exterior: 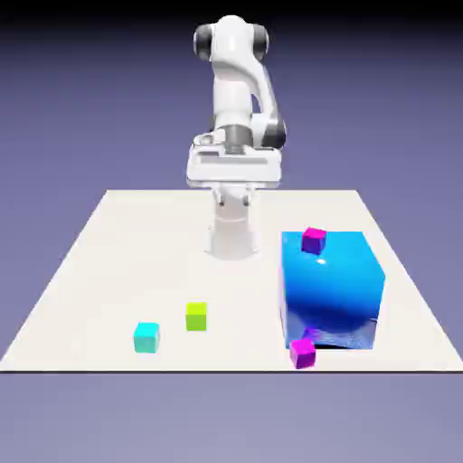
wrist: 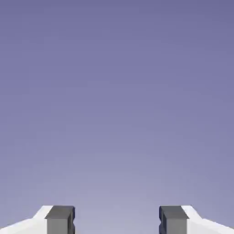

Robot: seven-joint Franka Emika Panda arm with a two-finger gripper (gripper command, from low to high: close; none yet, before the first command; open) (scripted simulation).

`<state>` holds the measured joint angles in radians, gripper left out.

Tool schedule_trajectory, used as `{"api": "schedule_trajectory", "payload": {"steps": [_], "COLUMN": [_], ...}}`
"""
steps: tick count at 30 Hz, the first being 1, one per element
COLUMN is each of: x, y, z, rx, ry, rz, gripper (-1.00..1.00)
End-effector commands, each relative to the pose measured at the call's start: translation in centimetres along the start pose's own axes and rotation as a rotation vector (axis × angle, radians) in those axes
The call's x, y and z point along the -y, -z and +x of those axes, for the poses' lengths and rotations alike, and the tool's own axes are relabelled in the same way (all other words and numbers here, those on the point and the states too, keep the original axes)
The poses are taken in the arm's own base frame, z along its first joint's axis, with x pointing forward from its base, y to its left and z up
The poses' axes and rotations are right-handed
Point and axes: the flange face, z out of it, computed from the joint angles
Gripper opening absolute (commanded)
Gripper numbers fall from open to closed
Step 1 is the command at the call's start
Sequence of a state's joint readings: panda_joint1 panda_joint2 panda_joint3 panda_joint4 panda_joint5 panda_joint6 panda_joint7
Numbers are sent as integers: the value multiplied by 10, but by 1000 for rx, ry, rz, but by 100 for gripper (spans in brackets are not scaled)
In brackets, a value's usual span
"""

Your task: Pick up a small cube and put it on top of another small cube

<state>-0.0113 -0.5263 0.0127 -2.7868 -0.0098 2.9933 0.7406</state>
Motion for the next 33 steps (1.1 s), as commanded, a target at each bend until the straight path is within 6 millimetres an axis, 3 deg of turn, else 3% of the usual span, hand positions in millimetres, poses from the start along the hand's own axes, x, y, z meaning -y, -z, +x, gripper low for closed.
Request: {"api": "schedule_trajectory", "payload": {"steps": [1, 9, 20, 23, 33], "x": [-3, -46, -137, -160, -197], "y": [-12, -107, -212, -230, -262], "z": [1, -2, -33, -44, -87], "rx": [32, 313, 758, 869, 871], "ry": [4, 12, -25, -38, -39], "rz": [-44, -376, -744, -811, -810], "gripper": [0, 0, 0, 0, 0]}}
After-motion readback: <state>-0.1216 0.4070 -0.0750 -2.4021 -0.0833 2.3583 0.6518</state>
